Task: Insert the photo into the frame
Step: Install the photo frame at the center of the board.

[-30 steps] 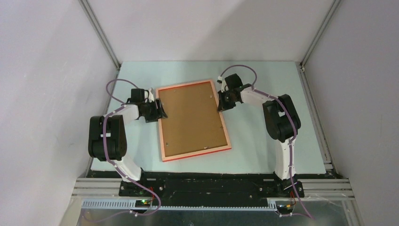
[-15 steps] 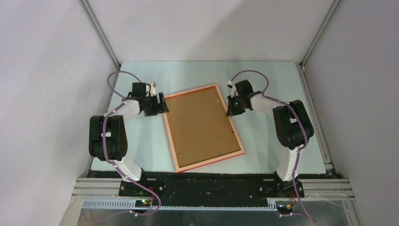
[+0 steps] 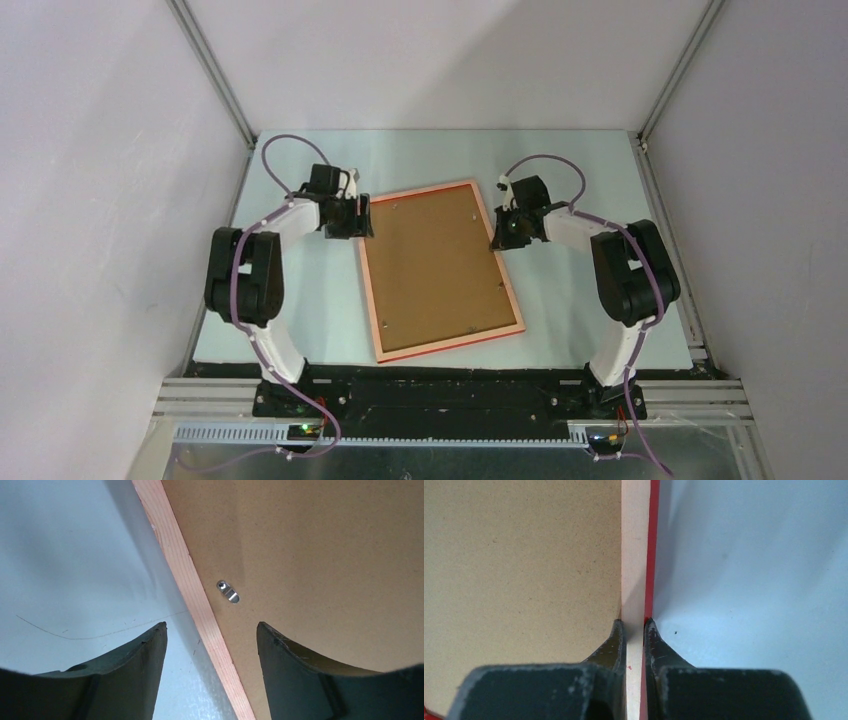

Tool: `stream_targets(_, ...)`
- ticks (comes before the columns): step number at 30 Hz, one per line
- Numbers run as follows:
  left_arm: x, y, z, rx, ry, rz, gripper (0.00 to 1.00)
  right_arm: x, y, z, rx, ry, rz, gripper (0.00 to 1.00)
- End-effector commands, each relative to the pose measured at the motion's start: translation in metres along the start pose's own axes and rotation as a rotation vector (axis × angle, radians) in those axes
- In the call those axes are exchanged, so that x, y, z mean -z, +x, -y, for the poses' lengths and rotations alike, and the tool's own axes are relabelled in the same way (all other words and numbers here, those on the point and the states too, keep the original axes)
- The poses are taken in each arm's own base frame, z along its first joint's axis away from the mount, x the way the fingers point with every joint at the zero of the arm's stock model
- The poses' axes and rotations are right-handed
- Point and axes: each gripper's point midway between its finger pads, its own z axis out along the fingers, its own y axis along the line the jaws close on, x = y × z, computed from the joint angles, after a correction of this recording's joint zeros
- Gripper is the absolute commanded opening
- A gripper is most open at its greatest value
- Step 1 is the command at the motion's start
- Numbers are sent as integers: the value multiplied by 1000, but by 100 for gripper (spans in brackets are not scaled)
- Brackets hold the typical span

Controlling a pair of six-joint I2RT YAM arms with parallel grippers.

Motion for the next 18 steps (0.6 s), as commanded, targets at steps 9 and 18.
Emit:
stream_targets(9,-16,-15,2,-30,-97,-22,68,22,-23,-10,27,-34,117,0)
stream_targets(18,-25,-19,7,-34,-96,-33,66,25,-27,-15,59,-38,136,0)
